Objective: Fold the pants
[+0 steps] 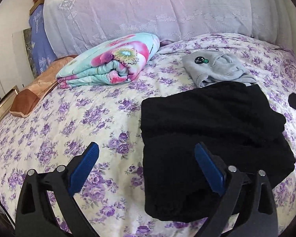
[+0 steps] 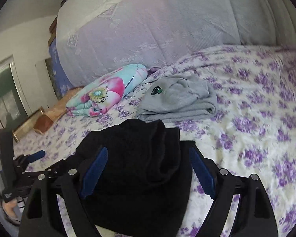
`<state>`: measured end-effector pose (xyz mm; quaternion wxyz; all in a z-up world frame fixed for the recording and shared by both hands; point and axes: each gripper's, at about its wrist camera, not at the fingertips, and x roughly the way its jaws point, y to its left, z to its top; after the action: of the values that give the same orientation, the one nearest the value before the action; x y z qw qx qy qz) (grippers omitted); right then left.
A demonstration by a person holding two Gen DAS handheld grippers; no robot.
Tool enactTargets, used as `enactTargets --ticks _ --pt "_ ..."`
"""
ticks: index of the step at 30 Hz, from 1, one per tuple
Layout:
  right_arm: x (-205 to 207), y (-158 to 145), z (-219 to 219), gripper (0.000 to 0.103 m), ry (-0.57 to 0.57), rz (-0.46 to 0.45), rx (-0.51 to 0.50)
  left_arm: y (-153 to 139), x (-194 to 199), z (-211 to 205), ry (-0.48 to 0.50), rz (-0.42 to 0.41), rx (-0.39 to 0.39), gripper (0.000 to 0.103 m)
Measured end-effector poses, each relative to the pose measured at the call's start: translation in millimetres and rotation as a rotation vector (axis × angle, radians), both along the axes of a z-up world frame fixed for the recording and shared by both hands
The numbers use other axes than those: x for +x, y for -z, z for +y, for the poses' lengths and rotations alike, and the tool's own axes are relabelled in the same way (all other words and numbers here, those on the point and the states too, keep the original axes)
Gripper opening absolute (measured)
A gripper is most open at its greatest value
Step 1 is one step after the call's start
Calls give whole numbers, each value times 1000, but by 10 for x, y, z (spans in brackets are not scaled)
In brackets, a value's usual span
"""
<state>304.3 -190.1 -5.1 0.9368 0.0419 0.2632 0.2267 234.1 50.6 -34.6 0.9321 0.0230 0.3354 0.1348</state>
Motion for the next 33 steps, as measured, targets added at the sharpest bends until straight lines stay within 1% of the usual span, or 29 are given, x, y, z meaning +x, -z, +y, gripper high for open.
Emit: enactTargets --ticks 2,3,4,5,6,8,11,13,14,15,18,22,24,25,28,29,30,31,32,33 --pt "153 46 186 85 27 29 -68 81 39 24 3 20 3 95" --pt "221 106 231 85 39 58 -97 141 64 18 7 39 17 95" --pt "291 189 232 84 39 115 -99 191 64 13 9 51 26 95" --pt "315 273 174 81 34 165 -60 247 53 24 14 57 26 95" --pt "302 331 105 81 28 194 -19 285 39 31 22 56 18 95" --pt "248 434 16 81 37 217 4 359 13 78 36 49 -14 97" --pt "255 582 7 81 3 277 41 458 59 205 39 66 -107 99" --pt "268 622 80 74 -7 279 32 488 69 267 45 70 -160 99" --pt "258 608 113 64 -3 252 13 497 67 294 46 70 -181 99" --pt "244 583 134 48 -14 224 15 503 60 312 49 68 -196 99" --pt "202 454 96 32 -43 205 74 498 46 316 47 61 -200 99" --pt "-4 171 -110 30 -64 195 197 319 -55 260 39 5 -134 99" --pt "-73 138 -258 30 -50 212 231 213 -112 218 58 -23 -106 99" --pt "-76 186 -326 30 -37 236 240 200 -112 188 78 -14 -95 99" --pt "36 638 -506 33 44 380 211 313 -26 133 101 54 -52 99" --pt "42 783 -562 35 42 429 238 369 -2 129 103 83 -57 99" --pt "3 816 -623 39 39 435 289 387 -11 133 100 94 -60 99" --pt "-36 770 -659 42 45 432 310 351 -48 137 98 77 -57 99" --pt "-80 658 -672 47 58 400 297 301 -81 139 94 59 -50 99" --pt "-146 515 -677 48 91 331 260 232 -111 146 85 38 -41 99"
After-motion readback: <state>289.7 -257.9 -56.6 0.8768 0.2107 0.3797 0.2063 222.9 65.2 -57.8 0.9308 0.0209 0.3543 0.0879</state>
